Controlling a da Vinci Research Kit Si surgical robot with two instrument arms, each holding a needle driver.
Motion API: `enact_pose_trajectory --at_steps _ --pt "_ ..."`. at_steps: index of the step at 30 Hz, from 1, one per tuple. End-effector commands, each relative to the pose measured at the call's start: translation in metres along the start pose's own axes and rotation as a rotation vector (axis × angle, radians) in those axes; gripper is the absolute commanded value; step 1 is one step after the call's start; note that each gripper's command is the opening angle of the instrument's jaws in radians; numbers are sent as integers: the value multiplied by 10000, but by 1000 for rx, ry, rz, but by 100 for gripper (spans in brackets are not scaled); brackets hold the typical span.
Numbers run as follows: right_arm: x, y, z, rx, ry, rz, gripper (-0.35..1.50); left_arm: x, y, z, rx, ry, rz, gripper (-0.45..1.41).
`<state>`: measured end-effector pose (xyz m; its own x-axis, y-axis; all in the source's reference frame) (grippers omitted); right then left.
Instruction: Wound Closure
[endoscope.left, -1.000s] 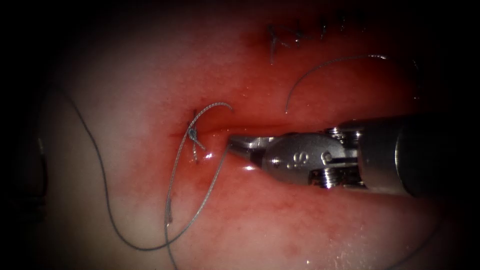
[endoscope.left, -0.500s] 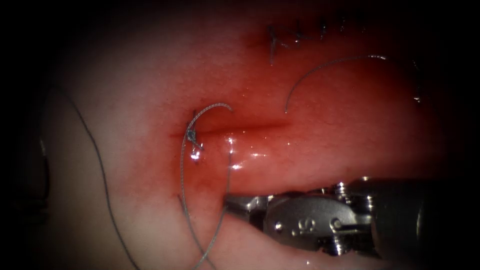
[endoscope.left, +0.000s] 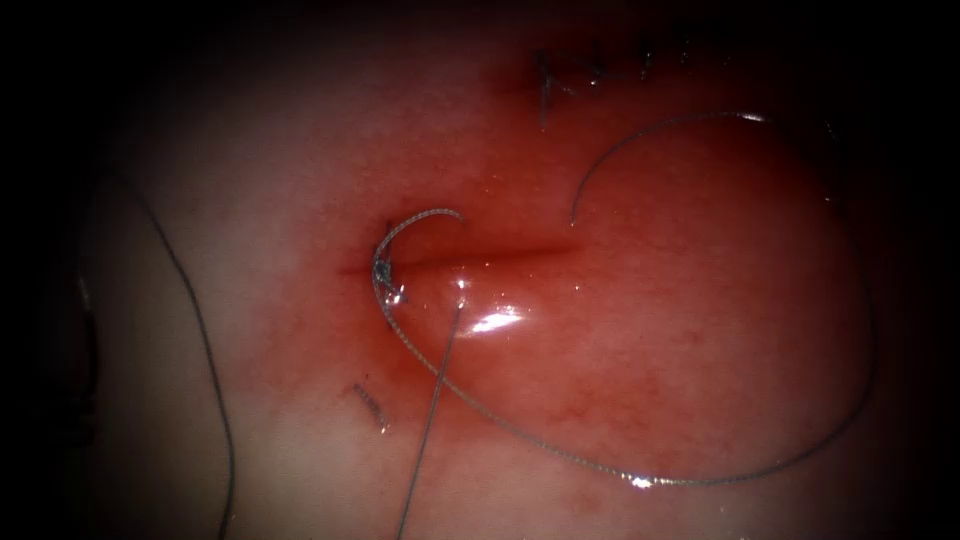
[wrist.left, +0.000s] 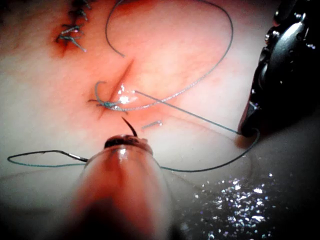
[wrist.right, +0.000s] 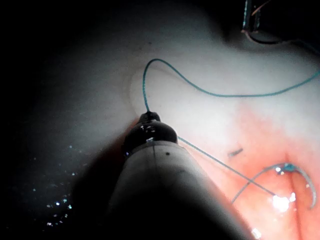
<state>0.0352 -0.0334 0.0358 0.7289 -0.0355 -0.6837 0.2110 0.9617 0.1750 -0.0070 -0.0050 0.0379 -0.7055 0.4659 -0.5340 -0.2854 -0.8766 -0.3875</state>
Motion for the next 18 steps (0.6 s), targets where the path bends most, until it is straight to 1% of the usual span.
enact_pose_trajectory --at_steps 1,3,5,7,9,10,11,12,13,14,15,16,17,18 --pt "11 -17 15 40 8 -4 -35 1 0 8 -1 0 1 -45" --pt "19 -31 19 95 11 -15 -35 1 0 8 0 0 0 -45" --pt "22 -34 19 105 8 -23 -35 1 0 7 0 0 0 -45" --pt "25 -30 18 99 23 -22 -35 0 1 7 0 0 1 -45" --pt "25 -19 16 58 73 -13 -35 0 1 7 0 0 1 -45" --pt "24 -12 15 20 87 -7 -5 0 1 7 0 0 1 -45" --pt "22 -2 12 -41 117 3 52 0 1 7 0 0 1 -45" --pt "16 15 8 -113 186 21 108 0 1 7 0 0 1 -45" --pt "16 15 8 -113 186 21 108 0 1 7 0 0 1 -45" --pt "10 27 3 -148 229 31 121 0 1 7 0 0 1 -45" --pt "0 43 -5 -209 258 51 131 0 1 7 0 0 1 -45" --pt "0 43 -5 -209 258 51 131 0 1 7 0 0 1 -45" --pt "-5 51 -9 -237 263 63 135 0 1 7 0 0 1 -45" --pt "-17 66 -20 -295 264 78 138 0 1 7 0 -1 0 -45"
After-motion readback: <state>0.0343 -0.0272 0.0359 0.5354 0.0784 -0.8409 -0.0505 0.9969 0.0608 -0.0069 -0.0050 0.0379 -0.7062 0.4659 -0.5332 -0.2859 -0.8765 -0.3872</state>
